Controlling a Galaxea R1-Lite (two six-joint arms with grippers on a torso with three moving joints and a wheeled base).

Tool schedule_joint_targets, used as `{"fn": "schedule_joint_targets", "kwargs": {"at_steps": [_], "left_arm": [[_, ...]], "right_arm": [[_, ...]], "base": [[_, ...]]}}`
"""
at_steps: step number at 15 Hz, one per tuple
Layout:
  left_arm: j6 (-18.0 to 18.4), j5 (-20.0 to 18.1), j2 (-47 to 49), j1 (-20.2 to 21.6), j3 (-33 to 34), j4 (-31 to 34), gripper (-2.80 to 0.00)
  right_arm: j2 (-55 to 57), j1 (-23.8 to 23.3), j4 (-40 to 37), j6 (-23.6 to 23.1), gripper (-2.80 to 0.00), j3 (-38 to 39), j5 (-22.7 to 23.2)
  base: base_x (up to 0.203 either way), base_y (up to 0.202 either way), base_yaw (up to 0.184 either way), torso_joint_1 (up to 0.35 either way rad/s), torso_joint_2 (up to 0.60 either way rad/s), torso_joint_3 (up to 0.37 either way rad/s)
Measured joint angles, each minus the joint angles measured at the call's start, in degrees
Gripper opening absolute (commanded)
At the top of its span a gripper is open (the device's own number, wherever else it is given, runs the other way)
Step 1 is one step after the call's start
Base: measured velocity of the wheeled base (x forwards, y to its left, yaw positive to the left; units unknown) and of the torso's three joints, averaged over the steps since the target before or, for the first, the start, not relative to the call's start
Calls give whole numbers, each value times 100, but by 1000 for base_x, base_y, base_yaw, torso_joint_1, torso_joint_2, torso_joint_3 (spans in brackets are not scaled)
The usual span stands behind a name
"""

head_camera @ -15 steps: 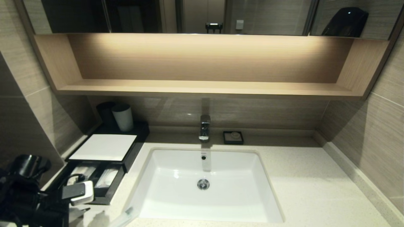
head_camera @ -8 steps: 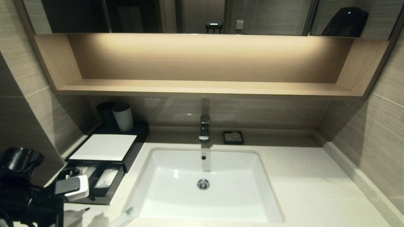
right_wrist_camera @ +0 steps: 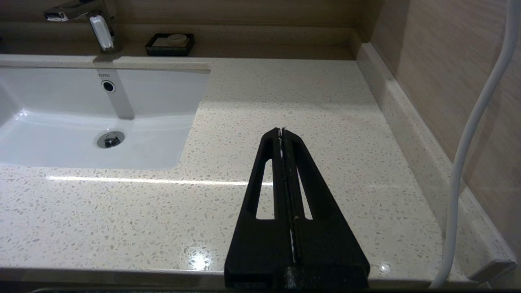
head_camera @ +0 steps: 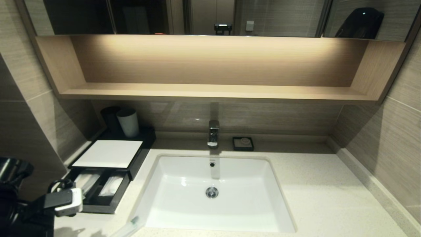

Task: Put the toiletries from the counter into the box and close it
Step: Pick up the bathroom toiletry

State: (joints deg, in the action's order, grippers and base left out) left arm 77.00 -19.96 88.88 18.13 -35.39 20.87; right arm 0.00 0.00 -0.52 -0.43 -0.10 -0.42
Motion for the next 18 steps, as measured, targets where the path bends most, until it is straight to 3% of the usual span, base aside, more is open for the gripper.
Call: {"fn": "schedule_joint_targets", "kwargs": {"at_steps": [3, 9, 13, 18], "left_arm": [[-56, -14, -265, 270, -48, 77, 0], [-388, -23, -896, 781, -595, 879, 0], [-333, -7, -931, 850, -766, 845, 0], [32, -24, -1089, 850, -397, 884, 0]], "right_arm": [[0, 0, 0, 1, -280, 0, 1], [0, 0, 0, 2, -280, 0, -1], [0, 0, 0, 1, -280, 0, -1], [0, 0, 0, 1, -280, 0, -1]], "base": [[0, 0, 0, 0, 0, 0], [0, 0, 0, 0, 0, 0], [0, 0, 0, 0, 0, 0], [0, 0, 0, 0, 0, 0]]}}
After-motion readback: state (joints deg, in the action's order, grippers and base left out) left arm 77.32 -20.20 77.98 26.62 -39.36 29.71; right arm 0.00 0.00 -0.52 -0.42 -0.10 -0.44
